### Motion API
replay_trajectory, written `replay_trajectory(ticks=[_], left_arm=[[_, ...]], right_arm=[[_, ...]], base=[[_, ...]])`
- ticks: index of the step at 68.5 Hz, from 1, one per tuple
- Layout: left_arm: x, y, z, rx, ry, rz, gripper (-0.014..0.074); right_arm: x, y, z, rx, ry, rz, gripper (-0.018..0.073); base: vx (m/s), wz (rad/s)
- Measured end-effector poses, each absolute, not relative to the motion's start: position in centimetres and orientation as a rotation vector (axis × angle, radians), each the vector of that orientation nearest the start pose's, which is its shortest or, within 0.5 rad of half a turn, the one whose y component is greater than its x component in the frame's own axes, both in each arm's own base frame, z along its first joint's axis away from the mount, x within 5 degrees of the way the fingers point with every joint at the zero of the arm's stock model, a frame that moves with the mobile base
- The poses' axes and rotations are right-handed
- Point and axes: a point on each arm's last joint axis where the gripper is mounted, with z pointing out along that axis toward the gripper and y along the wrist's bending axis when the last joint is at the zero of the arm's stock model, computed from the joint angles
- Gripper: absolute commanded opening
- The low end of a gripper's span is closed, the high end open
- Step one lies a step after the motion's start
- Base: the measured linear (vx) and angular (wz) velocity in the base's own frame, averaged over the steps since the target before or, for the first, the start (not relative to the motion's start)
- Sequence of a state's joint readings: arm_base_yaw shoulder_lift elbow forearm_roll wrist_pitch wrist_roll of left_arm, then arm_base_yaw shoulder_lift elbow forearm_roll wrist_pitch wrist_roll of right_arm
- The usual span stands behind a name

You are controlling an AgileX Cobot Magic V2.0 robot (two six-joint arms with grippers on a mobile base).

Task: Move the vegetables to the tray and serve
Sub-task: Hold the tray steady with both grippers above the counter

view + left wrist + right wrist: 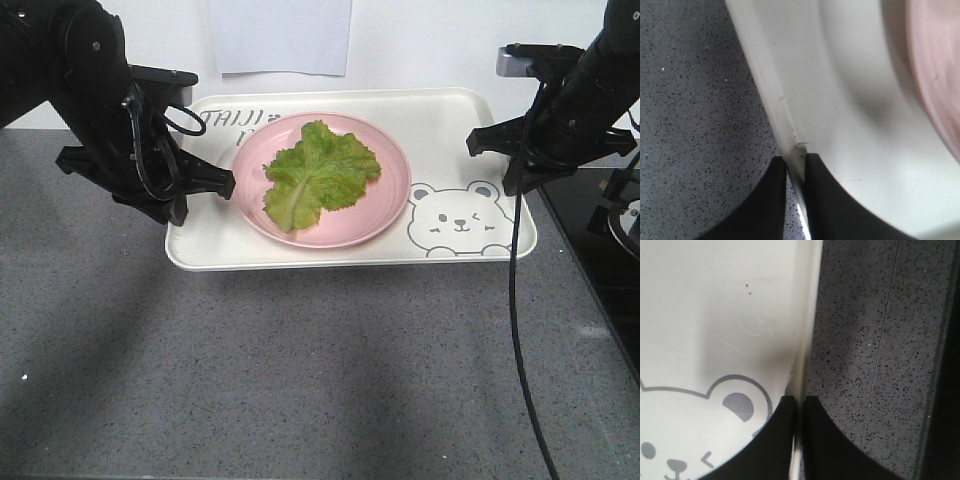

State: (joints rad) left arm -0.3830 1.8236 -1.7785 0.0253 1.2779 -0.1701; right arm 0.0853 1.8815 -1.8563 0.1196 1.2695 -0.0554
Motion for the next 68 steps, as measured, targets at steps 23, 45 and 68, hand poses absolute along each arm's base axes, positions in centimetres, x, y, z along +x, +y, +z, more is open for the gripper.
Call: replay_trajectory(ticks=[23,45,68], left_arm=[[36.02,-14.27,33.33,0.303,2.795,-0.095,-0.0006],[36.02,-14.27,33.33,0.303,2.795,-0.095,-0.0006],[36.02,-14.27,33.33,0.303,2.795,-0.095,-0.0006]], right_arm=[[40.19,4.48,33.31,-0.175,2.77,0.175,-0.0006],[40.19,4.48,33.31,-0.175,2.77,0.175,-0.0006],[40.19,4.48,33.31,-0.175,2.77,0.175,-0.0006]], base=[[0.03,0.0],[0.03,0.0],[0.03,0.0]])
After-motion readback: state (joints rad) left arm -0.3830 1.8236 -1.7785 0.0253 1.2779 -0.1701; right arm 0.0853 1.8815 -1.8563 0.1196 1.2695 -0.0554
